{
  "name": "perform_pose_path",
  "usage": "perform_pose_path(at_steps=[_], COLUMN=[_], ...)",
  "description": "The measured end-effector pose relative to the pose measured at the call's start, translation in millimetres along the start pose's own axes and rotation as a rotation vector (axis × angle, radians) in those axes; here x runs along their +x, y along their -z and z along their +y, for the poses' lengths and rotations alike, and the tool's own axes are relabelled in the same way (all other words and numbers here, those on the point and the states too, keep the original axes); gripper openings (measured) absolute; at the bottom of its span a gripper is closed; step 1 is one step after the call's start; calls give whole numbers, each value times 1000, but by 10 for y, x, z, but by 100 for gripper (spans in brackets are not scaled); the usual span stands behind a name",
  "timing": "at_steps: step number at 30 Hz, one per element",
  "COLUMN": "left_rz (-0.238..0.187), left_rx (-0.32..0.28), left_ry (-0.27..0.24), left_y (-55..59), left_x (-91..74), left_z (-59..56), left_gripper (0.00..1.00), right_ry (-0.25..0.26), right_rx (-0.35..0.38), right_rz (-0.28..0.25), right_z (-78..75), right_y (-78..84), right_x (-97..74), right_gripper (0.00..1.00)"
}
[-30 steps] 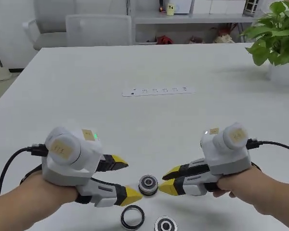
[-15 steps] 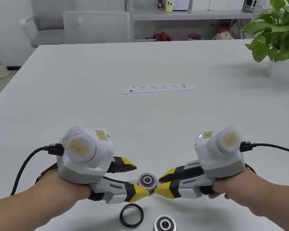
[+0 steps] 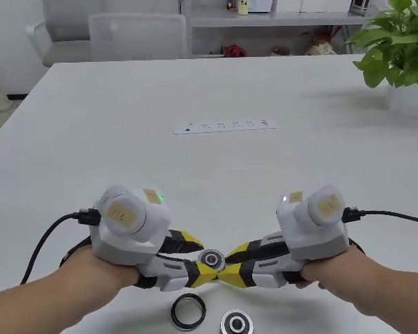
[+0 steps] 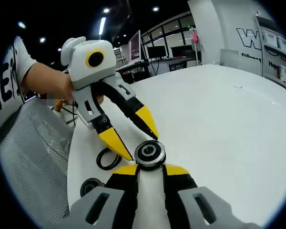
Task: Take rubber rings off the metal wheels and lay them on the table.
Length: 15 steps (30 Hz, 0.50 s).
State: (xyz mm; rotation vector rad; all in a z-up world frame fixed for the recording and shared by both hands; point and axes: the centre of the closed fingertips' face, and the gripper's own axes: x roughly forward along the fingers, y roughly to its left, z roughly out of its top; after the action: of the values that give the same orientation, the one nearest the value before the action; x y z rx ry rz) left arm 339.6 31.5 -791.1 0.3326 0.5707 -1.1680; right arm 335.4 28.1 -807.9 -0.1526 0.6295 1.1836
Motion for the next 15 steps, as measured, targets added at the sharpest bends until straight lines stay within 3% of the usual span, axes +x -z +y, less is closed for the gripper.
perform_pose_path(at_steps=[15], left_rz=[-9], left_rx=[15], left_ry=[-23], left_y=[-19], left_x=[26], left_z=[16], left_gripper=[15], right_ry=[11], right_rx=[-8], right_rz=[-6], right_z=[-9], right_y=[-2], right_x=[10], right_gripper=[16])
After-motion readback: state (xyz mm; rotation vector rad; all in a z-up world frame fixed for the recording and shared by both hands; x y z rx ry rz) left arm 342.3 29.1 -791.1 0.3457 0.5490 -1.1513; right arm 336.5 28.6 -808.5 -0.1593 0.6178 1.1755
